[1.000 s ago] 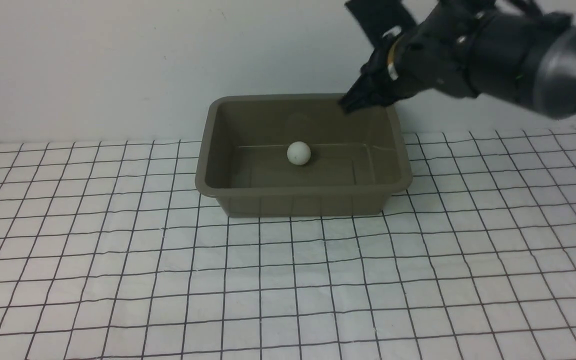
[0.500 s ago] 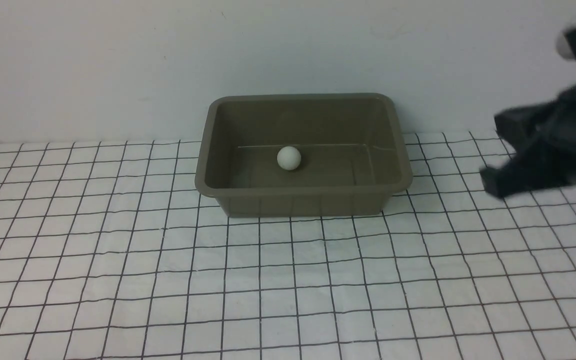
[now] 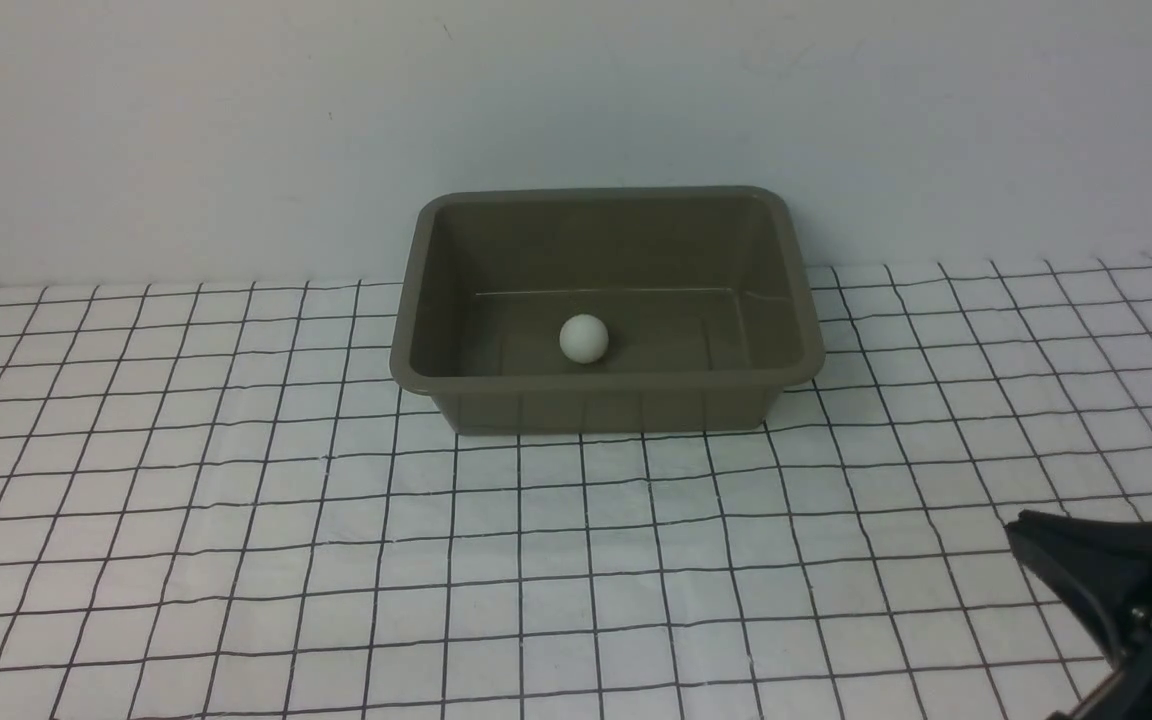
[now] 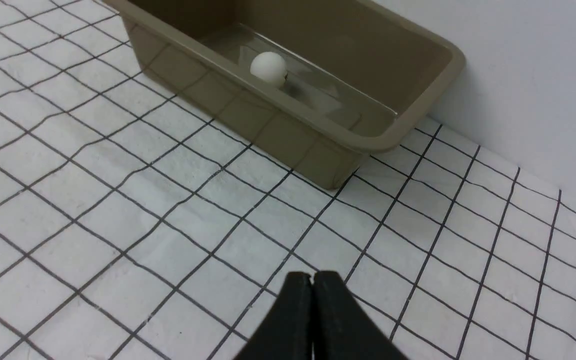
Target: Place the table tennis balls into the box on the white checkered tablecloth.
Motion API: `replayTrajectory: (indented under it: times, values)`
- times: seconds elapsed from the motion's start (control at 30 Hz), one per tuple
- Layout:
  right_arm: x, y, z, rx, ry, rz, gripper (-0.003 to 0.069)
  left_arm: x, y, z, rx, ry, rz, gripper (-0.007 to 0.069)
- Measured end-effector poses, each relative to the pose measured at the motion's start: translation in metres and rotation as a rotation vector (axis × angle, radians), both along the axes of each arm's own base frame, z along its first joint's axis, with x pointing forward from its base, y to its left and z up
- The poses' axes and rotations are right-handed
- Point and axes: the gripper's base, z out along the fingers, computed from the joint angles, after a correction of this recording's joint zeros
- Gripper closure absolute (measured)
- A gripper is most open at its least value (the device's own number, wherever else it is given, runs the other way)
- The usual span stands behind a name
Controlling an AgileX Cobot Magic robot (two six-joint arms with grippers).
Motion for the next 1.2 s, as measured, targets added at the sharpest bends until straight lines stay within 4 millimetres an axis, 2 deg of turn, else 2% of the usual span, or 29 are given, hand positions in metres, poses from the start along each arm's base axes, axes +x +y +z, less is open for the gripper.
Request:
replayTrajectory:
  times: [0.4,0.6,0.7,0.77,0.87,0.97,1.2]
  values:
    - [-0.002,-0.003,-0.002,0.0,-0.009,-0.006,0.0675,0.0,0.0,0.0,0.0,0.0,0.0,0.0629]
    - [-0.018,-0.033,0.019,0.07,-0.171,-0.152,0.0675,0.0,0.0,0.0,0.0,0.0,0.0,0.0629]
    - [-0.038,-0.051,0.029,0.154,-0.291,-0.265,0.0675,0.0,0.0,0.0,0.0,0.0,0.0,0.0629]
    - [-0.05,-0.058,0.028,0.233,-0.334,-0.32,0.0675,0.0,0.0,0.0,0.0,0.0,0.0,0.0629]
    - [-0.06,-0.063,0.015,0.308,-0.343,-0.364,0.0675,0.0,0.0,0.0,0.0,0.0,0.0,0.0629]
    - [-0.07,-0.065,-0.008,0.38,-0.343,-0.382,0.0676,0.0,0.0,0.0,0.0,0.0,0.0,0.0629]
    - [-0.076,-0.063,-0.041,0.464,-0.325,-0.357,0.0676,0.0,0.0,0.0,0.0,0.0,0.0,0.0629]
